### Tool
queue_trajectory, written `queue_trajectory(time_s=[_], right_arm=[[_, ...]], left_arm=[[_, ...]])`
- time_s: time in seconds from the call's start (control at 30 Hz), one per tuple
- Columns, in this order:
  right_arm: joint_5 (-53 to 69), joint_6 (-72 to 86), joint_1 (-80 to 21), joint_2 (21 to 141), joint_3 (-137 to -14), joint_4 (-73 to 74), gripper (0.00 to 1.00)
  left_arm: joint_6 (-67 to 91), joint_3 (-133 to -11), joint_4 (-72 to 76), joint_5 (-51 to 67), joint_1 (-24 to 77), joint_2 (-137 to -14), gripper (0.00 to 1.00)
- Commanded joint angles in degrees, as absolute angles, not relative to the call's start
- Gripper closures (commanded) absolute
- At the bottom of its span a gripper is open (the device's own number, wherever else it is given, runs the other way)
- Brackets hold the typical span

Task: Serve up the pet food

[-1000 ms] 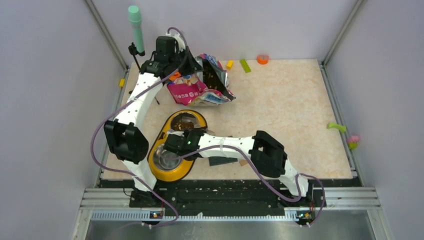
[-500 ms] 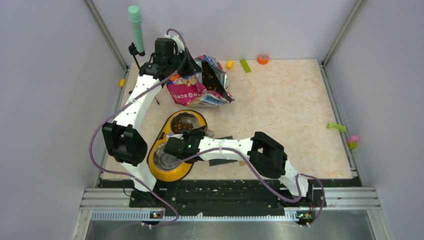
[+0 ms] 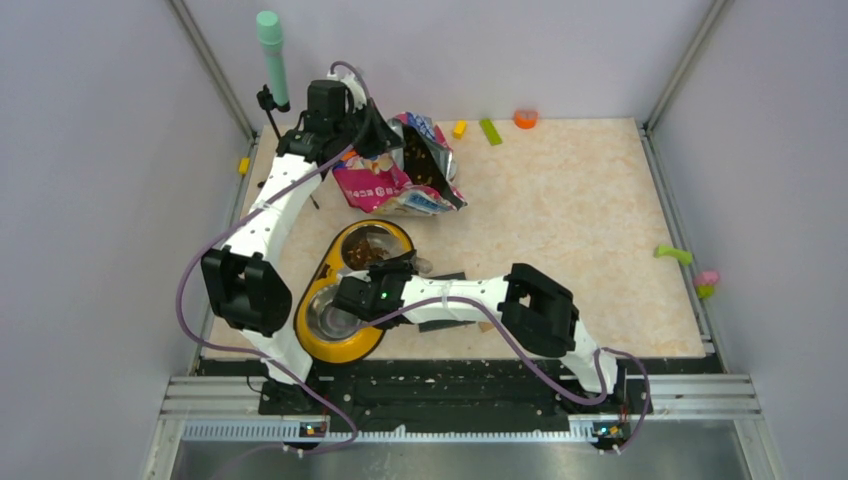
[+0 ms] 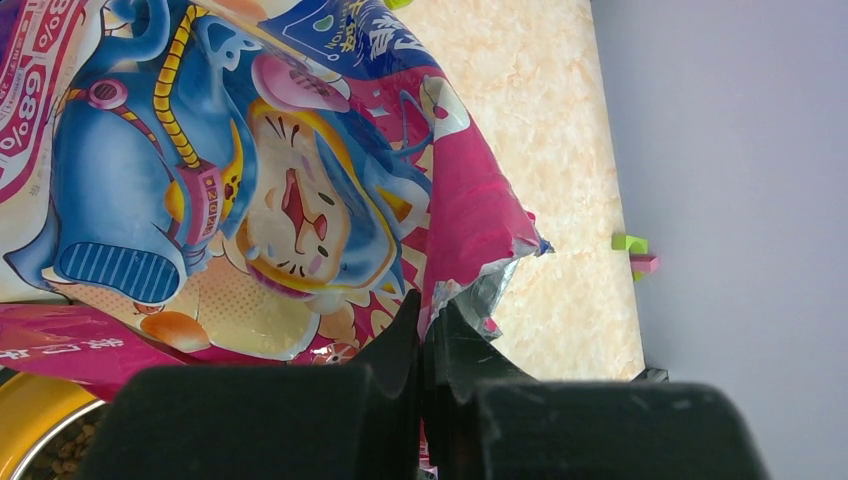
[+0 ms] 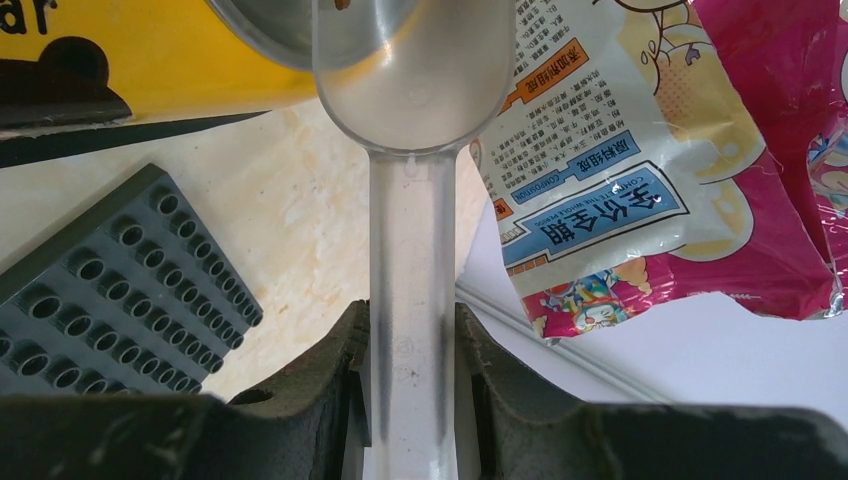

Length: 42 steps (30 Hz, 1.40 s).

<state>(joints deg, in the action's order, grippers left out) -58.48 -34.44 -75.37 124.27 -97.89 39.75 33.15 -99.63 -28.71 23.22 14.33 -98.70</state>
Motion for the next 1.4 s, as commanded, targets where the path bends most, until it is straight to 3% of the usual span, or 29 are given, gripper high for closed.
queue_trajectory(time_s=[0.0, 0.4, 0.77, 1.13, 1.37], right_arm=[[-59.41, -33.64, -76.06, 121.97, -99.91, 40.01, 1.0], [-60.28, -33.98, -76.38, 123.2, -104.88, 39.07, 1.0], [-55.28, -26.95, -77.41, 125.46, -99.71, 45.49, 1.0], [-57.98, -28.1, -77.3, 120.75, -99.66, 45.95, 1.0], [-52.2, -22.2, -77.34, 116.81, -98.36, 47.87, 1.0]], left_arm=[[34.86, -100.51, -20.05, 25.38, 13.54, -92.14, 1.0], [35.24, -100.24, -19.6, 25.59, 13.54, -91.67, 1.0], [35.13, -100.33, -19.78, 25.48, 13.45, -91.93, 1.0], [35.46, -100.55, -19.74, 25.37, 13.36, -91.85, 1.0], [36.0, -100.46, -19.6, 25.23, 13.36, -91.61, 1.0]])
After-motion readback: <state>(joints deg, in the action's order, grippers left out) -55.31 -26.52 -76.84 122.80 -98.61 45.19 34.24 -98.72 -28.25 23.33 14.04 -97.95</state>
